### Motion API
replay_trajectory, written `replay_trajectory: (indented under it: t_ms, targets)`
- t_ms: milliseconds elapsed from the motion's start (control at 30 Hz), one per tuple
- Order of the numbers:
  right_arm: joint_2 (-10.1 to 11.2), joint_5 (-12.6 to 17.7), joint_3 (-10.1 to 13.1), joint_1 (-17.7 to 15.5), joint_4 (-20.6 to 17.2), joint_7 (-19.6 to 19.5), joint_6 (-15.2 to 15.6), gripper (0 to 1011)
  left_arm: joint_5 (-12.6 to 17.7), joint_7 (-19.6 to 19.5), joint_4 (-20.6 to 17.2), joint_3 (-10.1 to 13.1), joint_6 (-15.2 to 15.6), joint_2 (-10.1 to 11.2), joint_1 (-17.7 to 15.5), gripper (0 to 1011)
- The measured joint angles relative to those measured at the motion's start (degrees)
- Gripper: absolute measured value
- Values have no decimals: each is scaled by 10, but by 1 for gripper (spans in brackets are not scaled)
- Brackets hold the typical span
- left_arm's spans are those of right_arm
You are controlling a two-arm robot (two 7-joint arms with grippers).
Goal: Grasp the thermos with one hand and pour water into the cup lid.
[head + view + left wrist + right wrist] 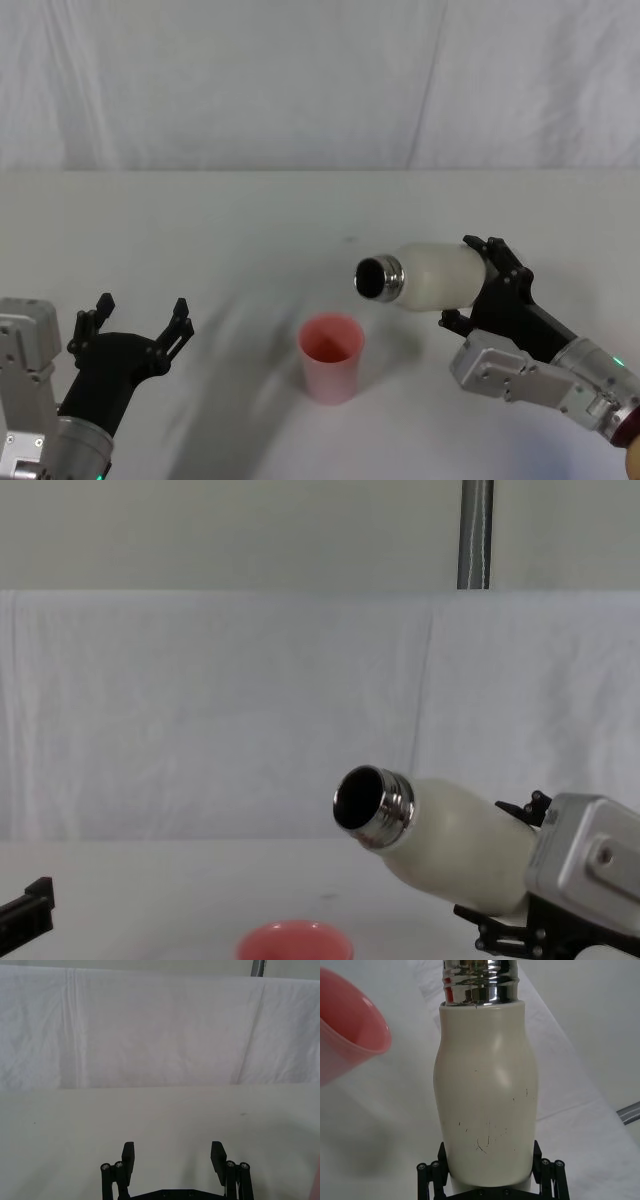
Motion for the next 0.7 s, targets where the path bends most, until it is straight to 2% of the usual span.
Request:
replay_trajectory:
  t_ms: [700]
  targets:
    - [12,-59,-29,48,29,-28,-8,956,0,0,0,0,0,0,0,1001]
